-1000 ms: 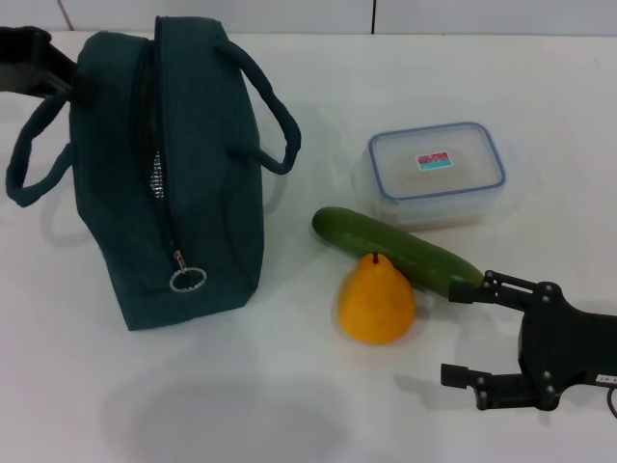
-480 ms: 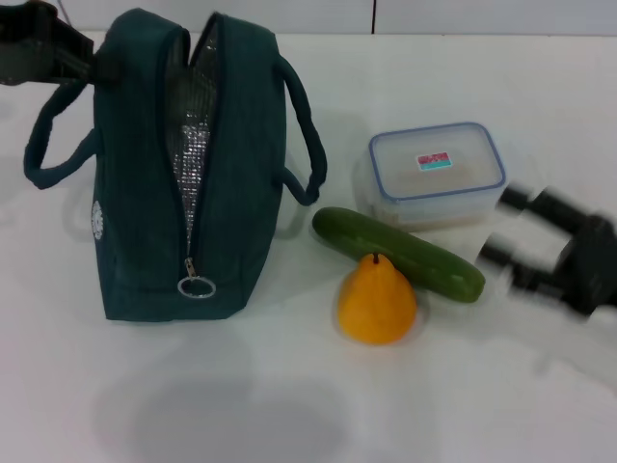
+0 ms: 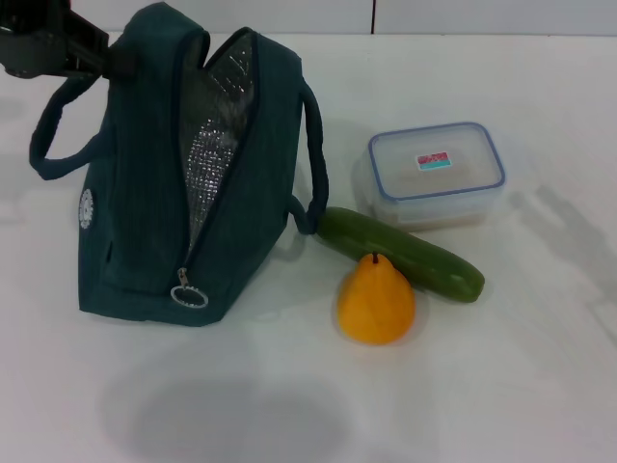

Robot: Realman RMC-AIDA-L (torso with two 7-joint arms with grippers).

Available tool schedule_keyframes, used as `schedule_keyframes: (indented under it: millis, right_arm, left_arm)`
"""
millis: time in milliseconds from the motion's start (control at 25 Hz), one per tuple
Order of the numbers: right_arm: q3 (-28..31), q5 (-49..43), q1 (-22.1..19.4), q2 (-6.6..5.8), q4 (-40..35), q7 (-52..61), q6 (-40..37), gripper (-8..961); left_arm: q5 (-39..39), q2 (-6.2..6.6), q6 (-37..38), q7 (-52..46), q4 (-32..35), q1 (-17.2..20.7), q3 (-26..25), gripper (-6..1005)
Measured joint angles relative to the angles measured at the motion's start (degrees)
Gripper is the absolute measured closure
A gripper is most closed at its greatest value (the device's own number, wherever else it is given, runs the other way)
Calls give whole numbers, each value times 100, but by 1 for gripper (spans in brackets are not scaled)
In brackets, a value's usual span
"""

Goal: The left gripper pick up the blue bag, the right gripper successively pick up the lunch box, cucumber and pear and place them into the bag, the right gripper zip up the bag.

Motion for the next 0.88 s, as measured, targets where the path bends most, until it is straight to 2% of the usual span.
schedule_keyframes:
  millis: [160, 400, 600, 880]
  right_arm:
    - [-46, 1, 249, 11, -18, 574, 747, 122]
    - [-87, -13, 491, 52, 89, 718, 1558, 124]
    - [-362, -7, 677, 78, 87, 1161, 2206, 125]
    - [-937, 30, 1123, 83, 82, 1208, 2850, 127]
  left_arm:
    - [0, 2, 7, -23, 2, -33, 0, 953]
    - [-5, 2, 21, -46, 1, -87, 0, 953]
    - [-9, 5, 22, -60, 18, -100, 0, 953]
    - [-13, 3, 21, -63, 19, -156, 0, 953]
